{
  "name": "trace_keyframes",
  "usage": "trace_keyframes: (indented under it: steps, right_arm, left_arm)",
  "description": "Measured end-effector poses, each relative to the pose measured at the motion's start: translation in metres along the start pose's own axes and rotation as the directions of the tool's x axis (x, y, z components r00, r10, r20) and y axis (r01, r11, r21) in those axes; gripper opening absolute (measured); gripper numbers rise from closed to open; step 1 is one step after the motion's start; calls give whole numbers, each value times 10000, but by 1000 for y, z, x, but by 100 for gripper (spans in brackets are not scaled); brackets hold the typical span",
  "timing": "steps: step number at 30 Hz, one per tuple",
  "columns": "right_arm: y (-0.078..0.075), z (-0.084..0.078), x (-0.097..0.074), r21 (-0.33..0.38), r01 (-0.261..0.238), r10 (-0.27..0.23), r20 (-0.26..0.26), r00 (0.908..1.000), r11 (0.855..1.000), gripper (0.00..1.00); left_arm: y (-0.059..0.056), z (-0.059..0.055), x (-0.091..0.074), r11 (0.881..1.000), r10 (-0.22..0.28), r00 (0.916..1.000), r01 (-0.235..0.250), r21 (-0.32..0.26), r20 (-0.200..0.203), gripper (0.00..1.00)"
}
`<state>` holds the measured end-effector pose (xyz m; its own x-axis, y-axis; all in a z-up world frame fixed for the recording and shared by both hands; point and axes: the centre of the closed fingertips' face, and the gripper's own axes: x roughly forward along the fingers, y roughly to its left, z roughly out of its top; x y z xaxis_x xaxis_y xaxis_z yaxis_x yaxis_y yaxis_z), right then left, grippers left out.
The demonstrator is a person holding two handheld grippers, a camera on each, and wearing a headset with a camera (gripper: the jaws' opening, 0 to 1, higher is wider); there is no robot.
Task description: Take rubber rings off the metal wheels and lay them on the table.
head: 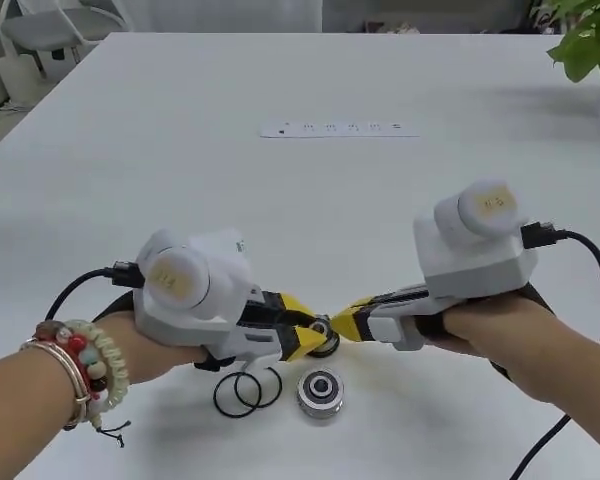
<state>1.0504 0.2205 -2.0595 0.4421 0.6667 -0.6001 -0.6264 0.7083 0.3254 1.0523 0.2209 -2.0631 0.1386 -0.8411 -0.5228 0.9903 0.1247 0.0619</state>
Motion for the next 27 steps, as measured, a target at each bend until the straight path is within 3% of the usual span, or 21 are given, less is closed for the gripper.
trace_keyframes:
  steps: [19, 20, 21, 22, 23, 24, 26, 27]
  right_arm:
    - [6, 5, 1, -84, -307, 309, 201, 9993, 9995, 0]
    - [7, 6, 1, -40, -368, 369, 263, 9990, 9993, 0]
    - [16, 21, 2, -21, -781, 779, 1071, 9912, 9969, 0]
    - [17, 28, 0, 180, -793, 763, 1283, 9888, 9967, 0]
    - [11, 16, 0, 118, -342, 337, 398, 9986, 9993, 0]
    - [5, 18, 2, -402, -59, 82, 586, 9982, 9992, 0]
    - [11, 11, 4, -28, -397, 398, 468, 9981, 9992, 0]
    - [8, 11, 3, 1, -294, 293, 472, 9985, 9996, 0]
  left_arm:
    - [0, 1, 0, 10000, 56, 10000, -56, -40, 24, 8]
    - [0, 1, 0, 10000, 67, 10000, -67, -39, 26, 8]
    - [0, 1, 0, 10000, 82, 10000, -82, -55, 29, 8]
    - [0, 1, 1, 9999, 85, 10000, -85, -56, 33, 8]
    - [1, 1, 1, 9999, 128, 9999, -128, -81, 34, 8]
    - [1, 1, 1, 9999, 129, 9999, -128, -103, 37, 8]
    - [1, 1, 1, 9997, 148, 9999, -147, -177, 54, 8]
    - [1, 1, 1, 9995, 177, 9998, -175, -260, 80, 8]
